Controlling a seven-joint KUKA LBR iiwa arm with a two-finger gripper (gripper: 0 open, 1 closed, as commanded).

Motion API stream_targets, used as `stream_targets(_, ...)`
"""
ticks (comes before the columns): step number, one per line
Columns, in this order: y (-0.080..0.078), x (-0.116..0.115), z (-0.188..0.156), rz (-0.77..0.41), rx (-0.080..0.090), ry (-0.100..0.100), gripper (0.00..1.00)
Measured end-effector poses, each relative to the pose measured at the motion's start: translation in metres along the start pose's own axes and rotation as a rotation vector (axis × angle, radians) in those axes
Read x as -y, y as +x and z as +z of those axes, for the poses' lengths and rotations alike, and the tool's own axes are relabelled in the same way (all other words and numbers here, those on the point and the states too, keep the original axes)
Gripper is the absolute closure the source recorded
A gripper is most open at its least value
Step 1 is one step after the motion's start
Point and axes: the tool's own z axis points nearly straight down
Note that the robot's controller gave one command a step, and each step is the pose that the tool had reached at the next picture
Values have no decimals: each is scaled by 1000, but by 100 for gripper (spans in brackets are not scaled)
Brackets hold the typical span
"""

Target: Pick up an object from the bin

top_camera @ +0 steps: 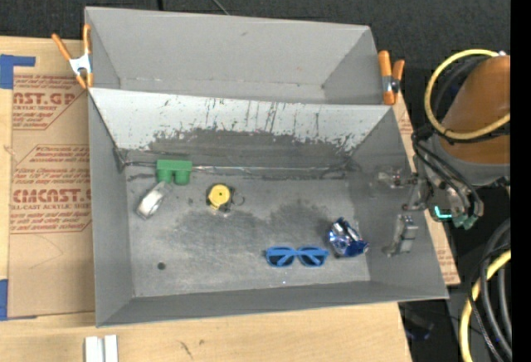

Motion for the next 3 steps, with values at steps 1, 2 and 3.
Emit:
stream_targets(1,5,-34,97,13,-2,-2,0)
stream_targets(2,-22,-25,145,-65,4,1,0)
stream_targets(3,-22,-25,143,-64,6,1,100)
